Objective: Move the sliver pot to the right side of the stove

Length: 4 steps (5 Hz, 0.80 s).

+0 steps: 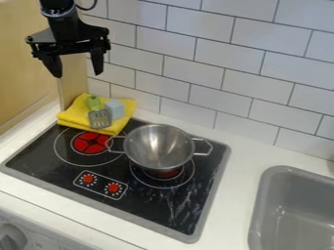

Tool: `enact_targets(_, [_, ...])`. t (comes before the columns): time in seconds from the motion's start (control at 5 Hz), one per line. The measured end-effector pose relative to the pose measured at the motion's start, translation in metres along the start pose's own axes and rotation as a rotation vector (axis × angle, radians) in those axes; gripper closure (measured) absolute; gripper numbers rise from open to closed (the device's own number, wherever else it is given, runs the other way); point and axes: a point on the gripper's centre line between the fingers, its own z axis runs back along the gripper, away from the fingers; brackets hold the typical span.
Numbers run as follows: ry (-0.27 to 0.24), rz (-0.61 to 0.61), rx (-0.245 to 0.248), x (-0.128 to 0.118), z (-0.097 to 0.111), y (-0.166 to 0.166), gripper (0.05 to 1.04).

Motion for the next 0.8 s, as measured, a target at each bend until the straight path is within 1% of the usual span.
enact_targets(0.2, [0.052,-0.002,0.001,-0.012,-0.011,0.0,0.085])
enact_targets(0.4, [0.148,-0.065,-0.062,-0.027,-0.02,-0.007,0.085])
enact_targets(0.6, [0.186,-0.076,-0.143,-0.035,-0.02,-0.011,0.085])
enact_targets(0.8, [0.261,-0.116,-0.23,-0.05,-0.026,-0.022,0.085])
